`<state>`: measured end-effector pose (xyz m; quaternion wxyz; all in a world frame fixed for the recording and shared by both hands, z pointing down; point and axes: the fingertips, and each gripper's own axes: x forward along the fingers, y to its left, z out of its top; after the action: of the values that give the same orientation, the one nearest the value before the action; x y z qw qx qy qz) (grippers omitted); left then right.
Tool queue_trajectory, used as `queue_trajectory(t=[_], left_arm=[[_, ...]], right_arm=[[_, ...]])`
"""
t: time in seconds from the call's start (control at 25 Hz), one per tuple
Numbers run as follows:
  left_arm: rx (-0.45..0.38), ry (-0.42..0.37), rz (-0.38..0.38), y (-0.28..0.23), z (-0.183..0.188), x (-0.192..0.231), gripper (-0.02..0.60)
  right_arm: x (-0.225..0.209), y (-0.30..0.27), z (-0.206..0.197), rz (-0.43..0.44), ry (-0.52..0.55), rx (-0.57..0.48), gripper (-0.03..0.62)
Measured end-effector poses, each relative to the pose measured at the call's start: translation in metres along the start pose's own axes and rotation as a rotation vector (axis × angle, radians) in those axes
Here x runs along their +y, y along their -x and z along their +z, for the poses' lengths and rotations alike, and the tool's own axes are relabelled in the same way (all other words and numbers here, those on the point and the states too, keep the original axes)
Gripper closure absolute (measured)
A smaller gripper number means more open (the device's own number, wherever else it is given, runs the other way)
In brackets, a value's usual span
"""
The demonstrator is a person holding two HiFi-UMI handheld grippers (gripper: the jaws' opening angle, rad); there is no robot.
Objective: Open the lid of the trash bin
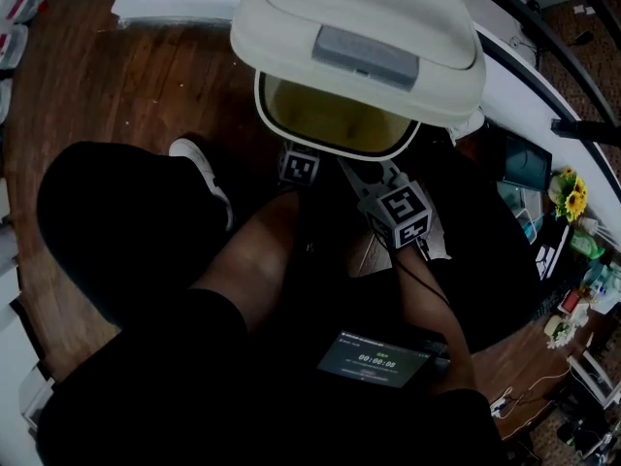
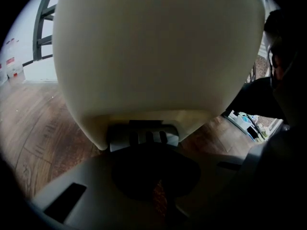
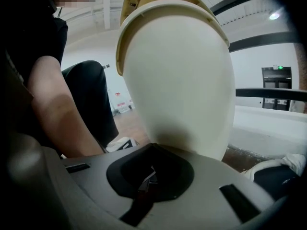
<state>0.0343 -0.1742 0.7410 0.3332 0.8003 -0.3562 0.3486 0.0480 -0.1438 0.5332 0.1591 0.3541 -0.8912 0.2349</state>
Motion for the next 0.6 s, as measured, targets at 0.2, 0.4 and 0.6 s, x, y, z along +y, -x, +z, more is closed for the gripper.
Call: queue_trajectory(t=[0.2,0.4,0.6], left_arm=[[0.018,0.025,0.007,-0.005,-0.001,0.002,0.557],[0.023,0.041,-0.001,-0.010,-0.002,0.001,0.555],[0.017,0.060,0.006,-0.010,-0.001,0.001,0.555]], right_arm=[[0.000,-0.001,-0.001,0.001,0.002,-0.001,0.574],[-0.002,-0.001,-0.003,-0.003,-0.004,0.001,0.574],[-0.004,-0.001,-0.006,-0.009,0.001,0.006,0.574]])
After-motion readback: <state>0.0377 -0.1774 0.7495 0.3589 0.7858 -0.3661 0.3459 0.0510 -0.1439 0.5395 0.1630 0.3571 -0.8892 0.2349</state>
